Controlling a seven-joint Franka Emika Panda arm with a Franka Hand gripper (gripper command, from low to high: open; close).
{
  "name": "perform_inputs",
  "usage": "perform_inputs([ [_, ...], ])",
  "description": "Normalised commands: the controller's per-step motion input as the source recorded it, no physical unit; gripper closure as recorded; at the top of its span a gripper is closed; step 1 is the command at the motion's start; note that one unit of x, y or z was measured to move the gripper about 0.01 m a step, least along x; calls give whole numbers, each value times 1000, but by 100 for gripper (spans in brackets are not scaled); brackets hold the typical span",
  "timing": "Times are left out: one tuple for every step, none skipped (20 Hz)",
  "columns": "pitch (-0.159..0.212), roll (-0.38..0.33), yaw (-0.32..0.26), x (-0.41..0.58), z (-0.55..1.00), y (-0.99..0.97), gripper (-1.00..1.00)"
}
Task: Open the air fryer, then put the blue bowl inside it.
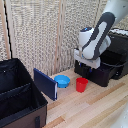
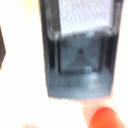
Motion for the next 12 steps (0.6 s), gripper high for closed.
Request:
perform_inputs([
  [93,66,102,71,517,257,-100],
  [130,83,110,86,457,260,-100],
  [123,84,122,46,406,257,-100],
  [134,71,125,71,311,326,-100],
  [140,66,148,37,271,351,-100],
  [159,59,163,49,206,400,-100],
  [178,59,174,43,180,434,-100],
  [202,66,182,66,166,431,-100],
  [204,70,182,69,151,434,-100],
  [206,78,189,69,120,420,-100],
  [200,88,192,69,103,406,-100],
  [191,97,192,63,83,391,-100],
])
